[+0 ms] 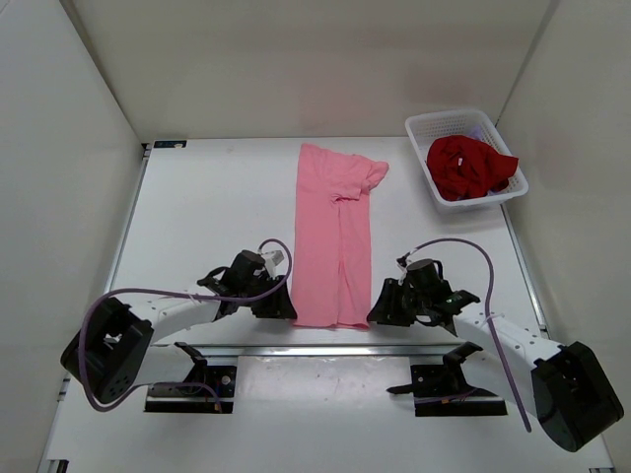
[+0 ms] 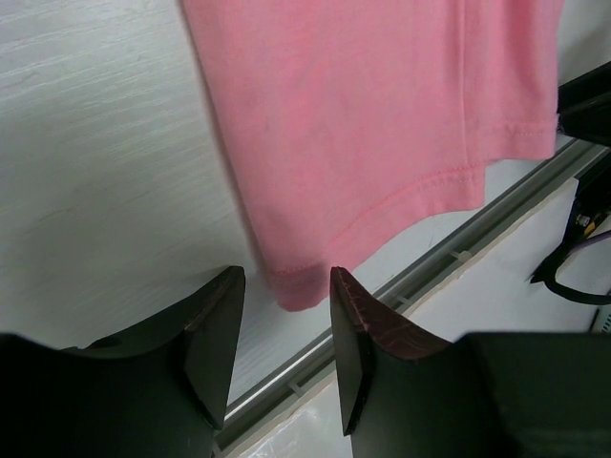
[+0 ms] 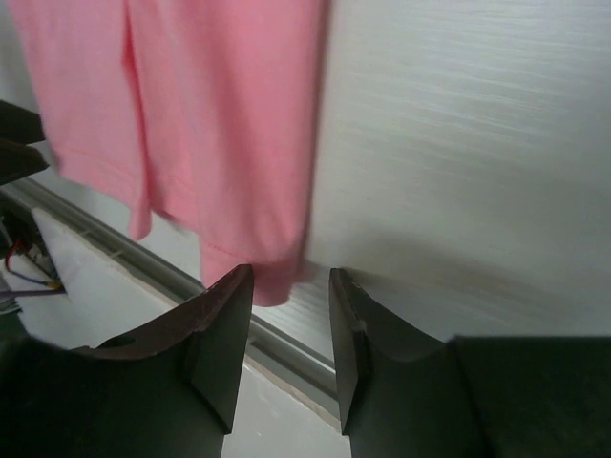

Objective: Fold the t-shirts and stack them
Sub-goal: Grab the bottom of the folded rectangular tshirt with both arms

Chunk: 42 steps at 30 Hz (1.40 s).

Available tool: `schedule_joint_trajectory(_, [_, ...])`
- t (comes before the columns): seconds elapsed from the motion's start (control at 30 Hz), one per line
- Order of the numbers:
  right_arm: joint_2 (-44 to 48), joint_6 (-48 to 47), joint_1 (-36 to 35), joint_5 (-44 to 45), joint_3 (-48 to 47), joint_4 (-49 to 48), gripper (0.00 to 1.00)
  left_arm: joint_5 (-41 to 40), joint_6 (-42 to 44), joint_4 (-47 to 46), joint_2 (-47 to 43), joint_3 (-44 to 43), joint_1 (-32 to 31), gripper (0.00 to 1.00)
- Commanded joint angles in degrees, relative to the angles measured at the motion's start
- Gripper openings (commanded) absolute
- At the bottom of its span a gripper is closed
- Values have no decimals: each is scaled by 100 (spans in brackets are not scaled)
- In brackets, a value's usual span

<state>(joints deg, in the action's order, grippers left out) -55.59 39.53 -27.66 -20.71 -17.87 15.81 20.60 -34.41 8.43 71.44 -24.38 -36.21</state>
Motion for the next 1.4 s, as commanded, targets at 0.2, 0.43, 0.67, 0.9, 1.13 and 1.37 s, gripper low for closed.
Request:
schedule_joint_trajectory(0.2, [144,371,-47,-337,363,-754,42,32,14,45,318,39,-176,46])
schedule_joint_trajectory(0.43, [-170,380,-55,-575,557,-1158,23,58,-21,2,371,12,-273,28])
schedule_joint_trajectory(0.67, [-5,459,-327,-399,574,-905,0,190,153,211,274,48,-325,0])
schedule_joint_trajectory(0.9, [584,925,-1241,-302,505,-88,0,549,242,1380,-945,399,-195,0])
schedule_joint_trajectory(1.13, [26,-452,101,-530,-724,248,0,234,-13,1339,-959,-874,166,0])
schedule_joint_trajectory(1.37, [-2074,-1438,1182,-355,-2683,-430,0,-301,101,405,903,-2252,843,0])
